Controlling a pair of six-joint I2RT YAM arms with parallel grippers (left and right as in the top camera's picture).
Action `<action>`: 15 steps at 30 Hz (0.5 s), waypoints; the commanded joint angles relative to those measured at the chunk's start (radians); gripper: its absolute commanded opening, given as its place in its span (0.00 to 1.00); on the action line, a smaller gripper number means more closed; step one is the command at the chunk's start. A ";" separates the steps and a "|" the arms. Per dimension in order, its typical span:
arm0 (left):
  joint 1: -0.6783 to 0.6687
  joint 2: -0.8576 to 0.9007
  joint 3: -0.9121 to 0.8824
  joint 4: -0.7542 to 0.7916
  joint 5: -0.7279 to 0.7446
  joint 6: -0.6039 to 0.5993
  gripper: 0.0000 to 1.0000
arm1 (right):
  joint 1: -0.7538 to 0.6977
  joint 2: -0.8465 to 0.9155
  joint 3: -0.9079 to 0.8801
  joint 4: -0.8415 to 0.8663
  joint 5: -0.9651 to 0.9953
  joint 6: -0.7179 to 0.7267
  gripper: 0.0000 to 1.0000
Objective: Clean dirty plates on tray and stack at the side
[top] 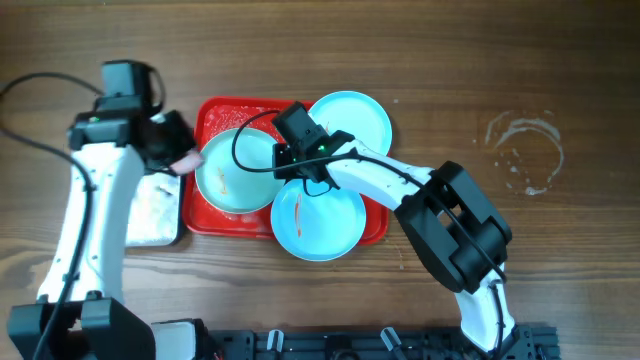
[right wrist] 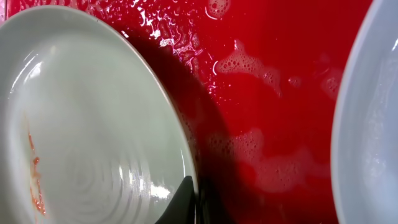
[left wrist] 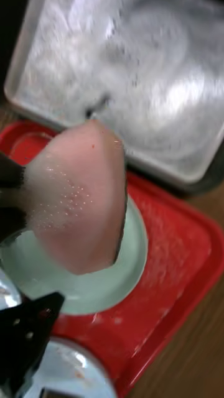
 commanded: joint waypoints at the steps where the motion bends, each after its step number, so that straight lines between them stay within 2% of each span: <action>1: -0.096 0.003 0.021 0.002 0.018 -0.023 0.04 | -0.001 0.027 0.008 -0.023 0.059 -0.002 0.04; 4: -0.138 0.055 0.018 0.000 -0.035 -0.023 0.04 | -0.001 0.027 0.009 -0.016 0.062 -0.006 0.04; 15: -0.141 0.294 0.007 0.038 -0.032 -0.023 0.04 | -0.002 0.027 0.009 -0.001 0.062 -0.025 0.04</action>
